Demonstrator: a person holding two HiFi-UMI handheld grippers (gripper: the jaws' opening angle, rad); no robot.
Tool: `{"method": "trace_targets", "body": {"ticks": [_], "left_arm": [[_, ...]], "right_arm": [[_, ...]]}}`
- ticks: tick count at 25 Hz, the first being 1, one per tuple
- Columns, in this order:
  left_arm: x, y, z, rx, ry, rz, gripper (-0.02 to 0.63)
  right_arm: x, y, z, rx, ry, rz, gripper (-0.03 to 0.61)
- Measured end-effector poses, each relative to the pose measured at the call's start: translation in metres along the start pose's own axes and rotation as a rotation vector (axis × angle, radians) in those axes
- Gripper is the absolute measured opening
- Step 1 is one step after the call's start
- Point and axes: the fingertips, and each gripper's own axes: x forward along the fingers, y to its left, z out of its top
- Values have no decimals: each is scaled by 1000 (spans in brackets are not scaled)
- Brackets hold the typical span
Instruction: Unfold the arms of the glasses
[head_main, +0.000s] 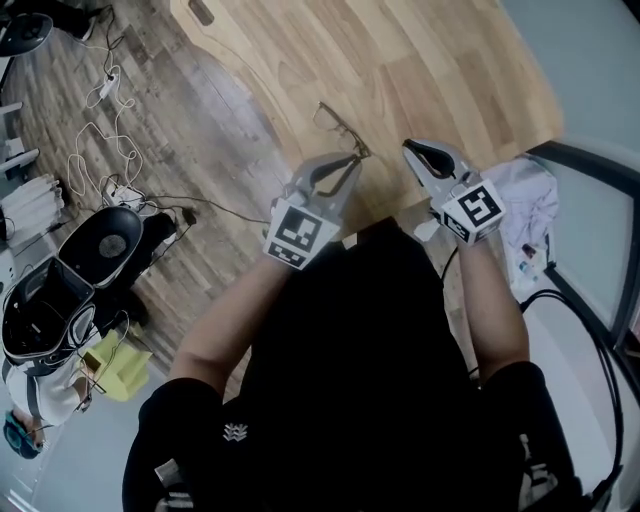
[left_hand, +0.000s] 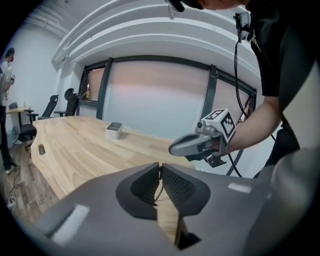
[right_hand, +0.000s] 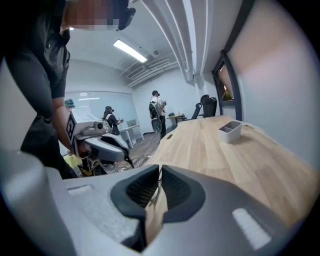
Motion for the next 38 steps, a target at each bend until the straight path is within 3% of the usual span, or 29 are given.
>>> {"method": "trace_targets", "body": {"ticks": [7,20,23,28,34,38], "left_arm": [[3,-23,-6,48,47,-11,26],[9,-53,2,75,30,-33,29],[12,-58,2,74,27,-40,28],[8,-58,20,106,-37,-22,28],[-12,-30,26,86,-71,104,25],[-28,-13,22,68,-63,158,25]], "right_arm": [[-11,-2,5,15,-30,4,17],[-21,19,-23,-18,56,88,17],[-21,32,-33,-79,99,136,17],[-6,64,-48,-257,166,210,86],[13,62,-63,-466,287,82,92],[24,60,-59,-428,285,66,92]]}}
